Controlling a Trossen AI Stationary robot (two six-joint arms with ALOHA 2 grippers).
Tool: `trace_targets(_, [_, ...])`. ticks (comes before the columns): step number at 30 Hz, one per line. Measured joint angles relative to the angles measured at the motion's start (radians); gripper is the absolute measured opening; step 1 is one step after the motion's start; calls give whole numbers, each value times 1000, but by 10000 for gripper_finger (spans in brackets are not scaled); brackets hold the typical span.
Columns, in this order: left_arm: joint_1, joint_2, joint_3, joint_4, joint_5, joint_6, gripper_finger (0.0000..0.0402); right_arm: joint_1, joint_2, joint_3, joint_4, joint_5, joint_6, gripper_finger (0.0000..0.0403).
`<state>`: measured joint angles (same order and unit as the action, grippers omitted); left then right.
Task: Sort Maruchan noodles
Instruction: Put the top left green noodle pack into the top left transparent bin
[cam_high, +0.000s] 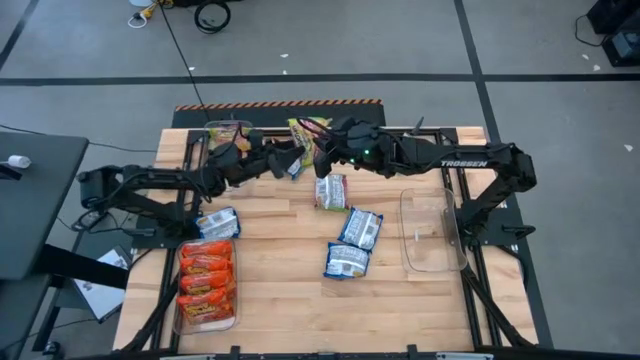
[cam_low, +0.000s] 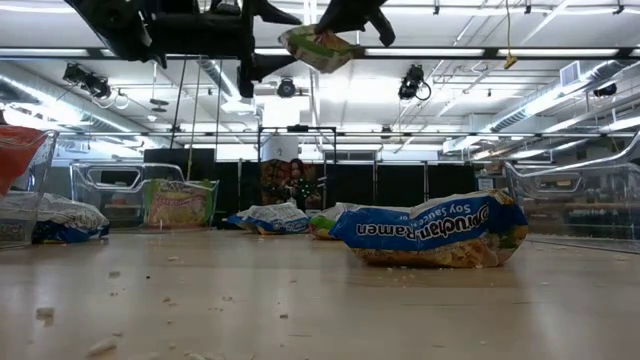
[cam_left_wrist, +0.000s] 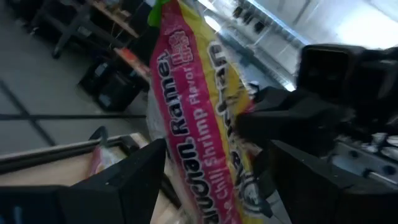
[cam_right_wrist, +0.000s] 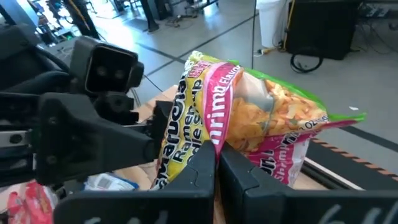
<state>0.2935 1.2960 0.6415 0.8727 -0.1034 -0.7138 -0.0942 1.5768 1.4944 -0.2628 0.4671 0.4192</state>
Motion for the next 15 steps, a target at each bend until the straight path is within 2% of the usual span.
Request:
trace_targets(4, [0, 0, 0, -4, 14, 19, 245, 1, 0, 0, 9, -48, 1, 17])
trace_targets(12, [2, -1, 0, -43, 86, 141, 125, 4, 0, 0, 13, -76, -2, 31])
trace_targets(15, [27, -21, 1, -67, 121, 171, 88, 4, -12, 0, 11, -77, -3, 52])
